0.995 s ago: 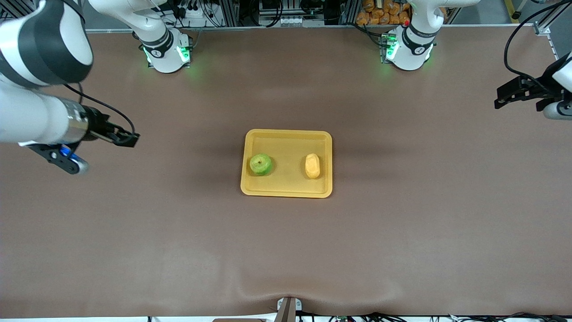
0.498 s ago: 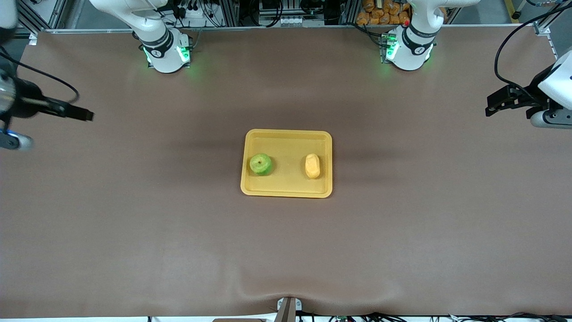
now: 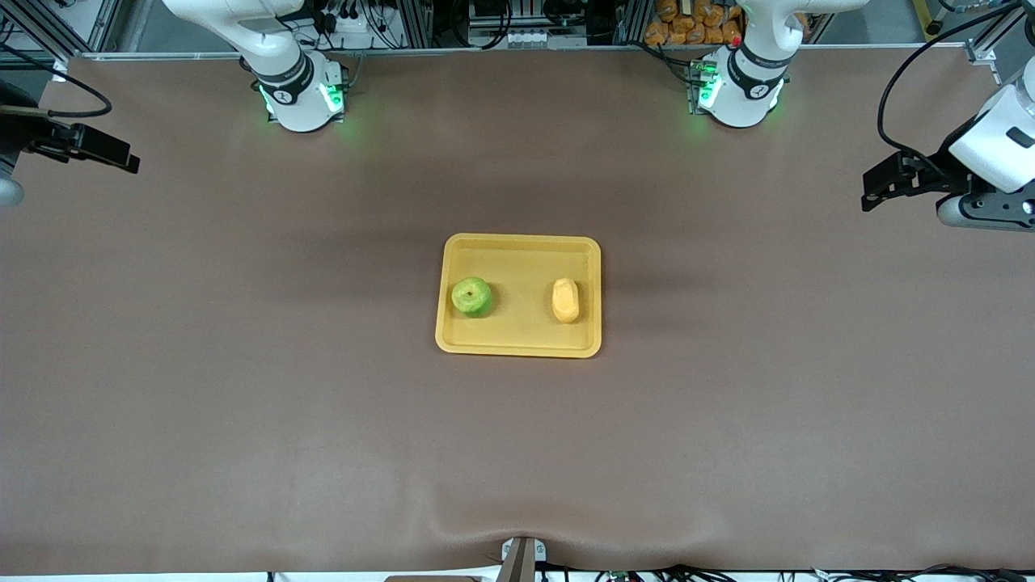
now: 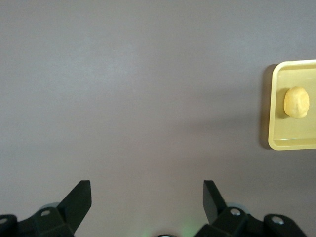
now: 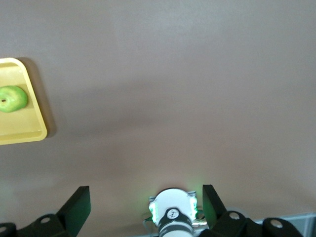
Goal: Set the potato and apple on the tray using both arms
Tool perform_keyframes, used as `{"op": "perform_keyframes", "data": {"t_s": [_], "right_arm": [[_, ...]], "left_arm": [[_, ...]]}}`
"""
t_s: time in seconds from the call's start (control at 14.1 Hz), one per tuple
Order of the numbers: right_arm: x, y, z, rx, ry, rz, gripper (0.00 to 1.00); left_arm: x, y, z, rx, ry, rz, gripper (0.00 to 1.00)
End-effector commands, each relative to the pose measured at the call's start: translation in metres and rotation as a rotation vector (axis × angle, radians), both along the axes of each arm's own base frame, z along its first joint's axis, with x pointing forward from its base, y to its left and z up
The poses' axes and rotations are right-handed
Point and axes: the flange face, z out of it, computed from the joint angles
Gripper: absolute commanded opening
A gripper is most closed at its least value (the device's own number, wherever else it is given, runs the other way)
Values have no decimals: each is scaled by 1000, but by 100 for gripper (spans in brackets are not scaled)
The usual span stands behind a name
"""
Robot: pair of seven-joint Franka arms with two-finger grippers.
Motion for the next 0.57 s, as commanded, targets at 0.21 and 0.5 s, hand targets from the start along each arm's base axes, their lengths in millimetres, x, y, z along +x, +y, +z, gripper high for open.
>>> {"op": "perform_keyframes", "data": {"t_s": [0.21, 0.5], "right_arm": [[-10, -31, -3, 38, -37, 190, 100], [-8, -34, 0, 36, -92, 197, 100]], "left_arm": [[-5, -1, 6, -16, -12, 12, 100], [-3, -1, 4, -17, -16, 13, 100]]}}
